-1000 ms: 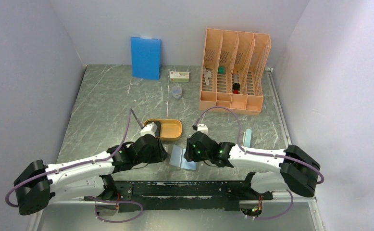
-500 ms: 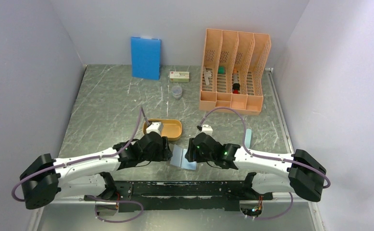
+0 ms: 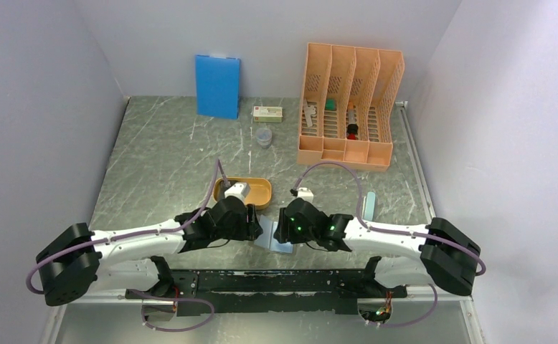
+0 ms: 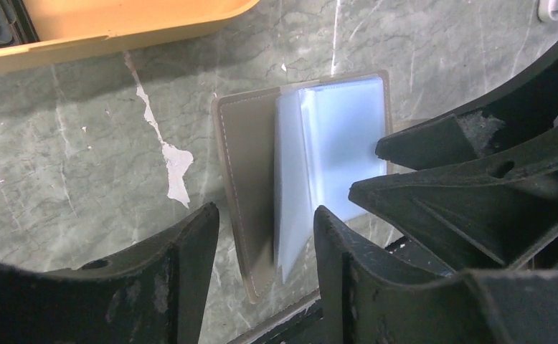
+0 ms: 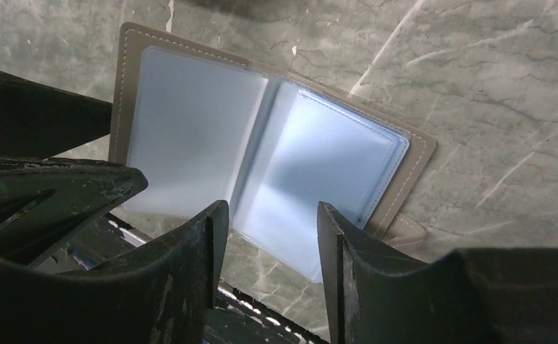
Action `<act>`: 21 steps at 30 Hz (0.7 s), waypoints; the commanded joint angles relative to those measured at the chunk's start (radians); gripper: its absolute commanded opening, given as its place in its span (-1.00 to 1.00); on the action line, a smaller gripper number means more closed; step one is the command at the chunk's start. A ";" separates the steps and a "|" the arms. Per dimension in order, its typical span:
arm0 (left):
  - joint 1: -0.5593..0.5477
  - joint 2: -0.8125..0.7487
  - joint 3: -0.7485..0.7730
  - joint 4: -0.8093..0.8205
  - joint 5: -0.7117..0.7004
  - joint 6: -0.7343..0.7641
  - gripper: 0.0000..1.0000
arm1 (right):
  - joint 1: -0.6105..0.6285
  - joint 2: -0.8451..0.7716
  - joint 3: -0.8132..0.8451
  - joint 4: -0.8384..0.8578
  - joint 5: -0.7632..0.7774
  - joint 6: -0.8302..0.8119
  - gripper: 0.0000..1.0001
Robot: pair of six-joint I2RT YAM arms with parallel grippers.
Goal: Put the credit cards into the card holder
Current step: Open the card holder at the center of the board.
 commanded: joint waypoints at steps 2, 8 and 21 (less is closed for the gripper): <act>-0.001 0.053 -0.020 0.068 0.019 0.006 -0.03 | -0.004 0.036 0.018 0.043 -0.021 -0.014 0.04; -0.001 0.050 -0.069 0.084 -0.001 -0.056 -0.55 | -0.005 0.031 0.033 0.038 -0.018 -0.022 0.02; -0.001 -0.102 -0.159 -0.009 -0.065 -0.215 -0.90 | -0.004 0.073 0.035 0.094 -0.018 -0.005 0.01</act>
